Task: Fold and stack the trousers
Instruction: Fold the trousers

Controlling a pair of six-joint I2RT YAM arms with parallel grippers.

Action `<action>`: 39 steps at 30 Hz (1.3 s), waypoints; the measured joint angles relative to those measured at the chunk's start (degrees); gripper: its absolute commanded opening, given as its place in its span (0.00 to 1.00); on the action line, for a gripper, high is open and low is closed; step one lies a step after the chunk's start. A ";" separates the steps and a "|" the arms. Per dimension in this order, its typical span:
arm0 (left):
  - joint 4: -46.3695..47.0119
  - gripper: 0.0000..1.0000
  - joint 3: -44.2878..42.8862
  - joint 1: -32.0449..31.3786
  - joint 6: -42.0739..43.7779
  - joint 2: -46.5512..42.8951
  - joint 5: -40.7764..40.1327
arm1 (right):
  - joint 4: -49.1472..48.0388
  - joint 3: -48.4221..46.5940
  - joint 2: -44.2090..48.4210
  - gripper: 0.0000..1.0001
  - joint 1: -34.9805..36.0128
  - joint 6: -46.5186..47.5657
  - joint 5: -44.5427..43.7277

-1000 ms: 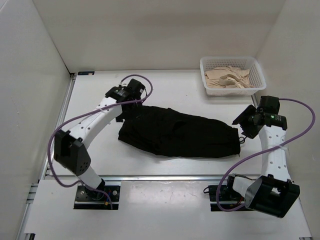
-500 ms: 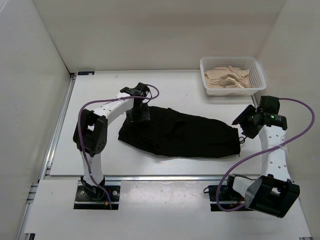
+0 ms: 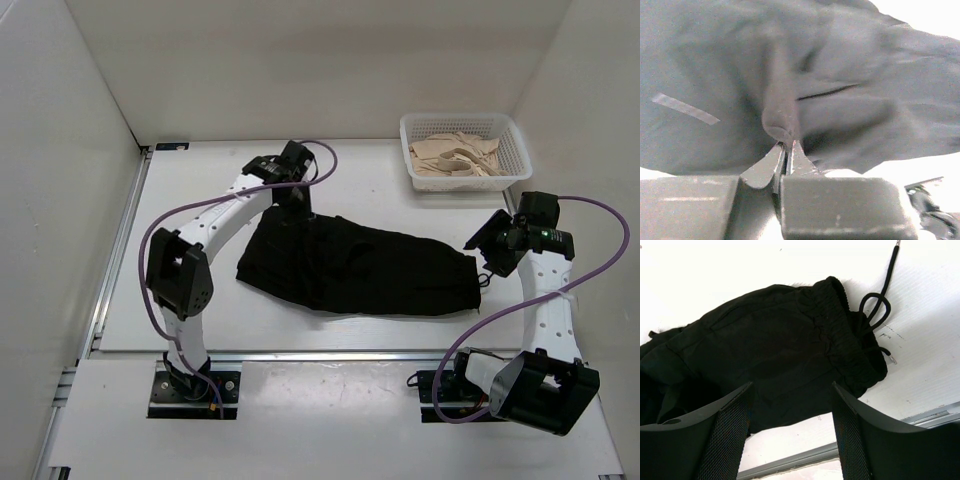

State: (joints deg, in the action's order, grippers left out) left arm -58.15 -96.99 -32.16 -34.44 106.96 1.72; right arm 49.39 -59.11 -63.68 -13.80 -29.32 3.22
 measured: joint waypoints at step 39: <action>1.95 0.62 1.97 -23.19 -1.70 7.32 -4.35 | 0.39 0.55 2.60 0.55 1.18 1.73 0.00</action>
State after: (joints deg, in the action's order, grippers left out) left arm -56.21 -95.02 -55.35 -36.14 114.28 -2.63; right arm 49.78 -58.57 -61.08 -12.62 -27.59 3.22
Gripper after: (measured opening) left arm 0.686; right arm 0.535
